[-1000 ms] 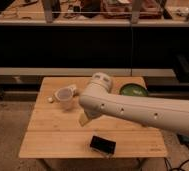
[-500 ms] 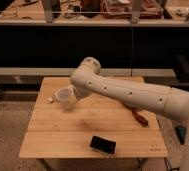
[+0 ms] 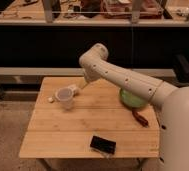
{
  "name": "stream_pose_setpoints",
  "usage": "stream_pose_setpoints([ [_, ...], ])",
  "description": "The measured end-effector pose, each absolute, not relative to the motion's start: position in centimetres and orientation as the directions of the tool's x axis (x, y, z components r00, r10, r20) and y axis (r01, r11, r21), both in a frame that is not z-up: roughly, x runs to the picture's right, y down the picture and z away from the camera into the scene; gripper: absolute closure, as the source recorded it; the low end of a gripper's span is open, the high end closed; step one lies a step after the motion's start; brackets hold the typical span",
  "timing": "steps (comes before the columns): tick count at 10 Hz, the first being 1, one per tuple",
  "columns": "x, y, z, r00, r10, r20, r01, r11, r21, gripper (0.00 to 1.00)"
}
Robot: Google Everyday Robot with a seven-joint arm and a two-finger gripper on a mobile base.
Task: Move the arm in a circular motion
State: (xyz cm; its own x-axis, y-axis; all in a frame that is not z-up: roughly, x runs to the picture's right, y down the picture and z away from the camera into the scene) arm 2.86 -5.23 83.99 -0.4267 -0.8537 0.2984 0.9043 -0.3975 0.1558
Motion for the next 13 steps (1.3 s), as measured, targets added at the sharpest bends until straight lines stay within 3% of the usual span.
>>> stream_pose_setpoints([
  [5,19.3,-4.5,84.1,-0.207,-0.878,0.431,0.960,-0.267,-0.083,0.20],
  [9,26.2,-0.3,78.8,-0.077,-0.880,0.468,0.976,-0.161,-0.143,0.20],
  [13,23.0,9.4,70.2,-0.104,-0.840,0.533,0.988,-0.151,-0.044,0.20],
])
